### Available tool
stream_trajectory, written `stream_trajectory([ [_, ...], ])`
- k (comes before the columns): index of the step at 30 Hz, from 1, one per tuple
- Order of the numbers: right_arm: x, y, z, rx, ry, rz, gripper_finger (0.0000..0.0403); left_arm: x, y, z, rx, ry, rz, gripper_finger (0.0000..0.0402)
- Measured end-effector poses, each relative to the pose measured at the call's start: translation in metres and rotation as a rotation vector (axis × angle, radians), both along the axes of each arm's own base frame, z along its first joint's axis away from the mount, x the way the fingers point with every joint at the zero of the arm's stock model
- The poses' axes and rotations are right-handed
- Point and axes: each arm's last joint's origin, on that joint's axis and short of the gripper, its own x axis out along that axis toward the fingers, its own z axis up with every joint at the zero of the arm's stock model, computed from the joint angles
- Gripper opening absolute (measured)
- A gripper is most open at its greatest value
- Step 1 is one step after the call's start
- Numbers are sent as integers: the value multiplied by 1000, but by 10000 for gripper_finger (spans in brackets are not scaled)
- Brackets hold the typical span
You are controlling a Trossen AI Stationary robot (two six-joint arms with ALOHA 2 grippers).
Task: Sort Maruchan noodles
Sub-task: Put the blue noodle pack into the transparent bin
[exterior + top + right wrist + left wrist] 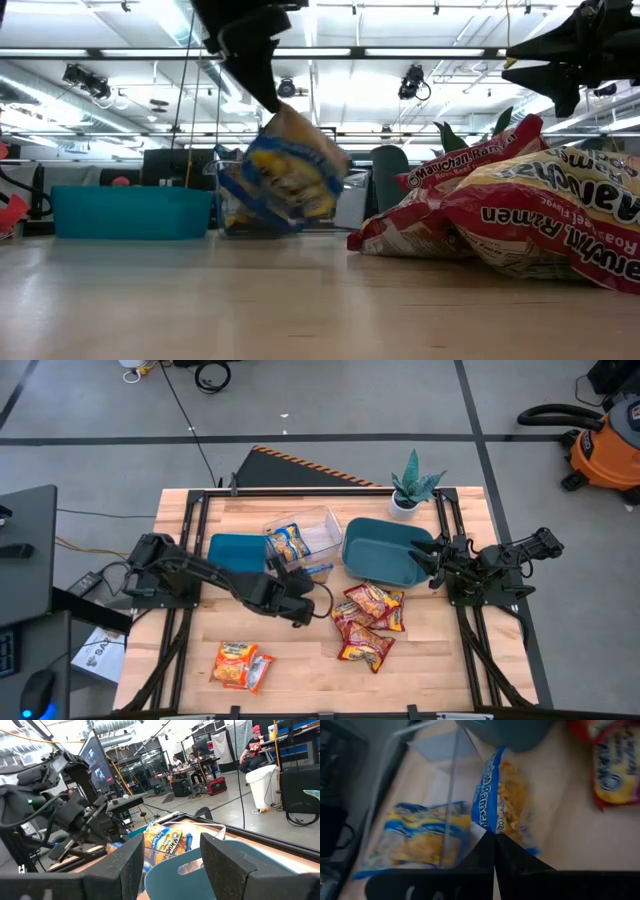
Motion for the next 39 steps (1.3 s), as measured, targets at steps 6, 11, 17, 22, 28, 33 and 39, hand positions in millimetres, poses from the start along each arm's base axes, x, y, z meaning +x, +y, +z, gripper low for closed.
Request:
stream_trajectory([
  [6, 0, 0, 0, 0, 0, 0, 199, 4, 17, 2, 35, 1, 42, 3],
  [11, 0, 0, 0, 0, 0, 0, 199, 7, 29, 4, 92, -6, 72, 3],
  [17, 0, 0, 0, 0, 0, 0, 199, 4, 33, 18, 210, -96, 127, 6],
  [22, 0, 0, 1, 3, -7, 1, 199, 3, 39, 29, 266, -152, 154, 8],
  [28, 0, 0, 2, 8, -21, 1, 199, 13, 62, 34, 284, -176, 178, 9],
  [33, 0, 0, 3, 11, -28, 0, 199, 20, 85, 40, 291, -168, 154, 10],
  [39, 0, 0, 3, 11, -28, 0, 199, 24, 120, 44, 286, -173, 184, 10],
])
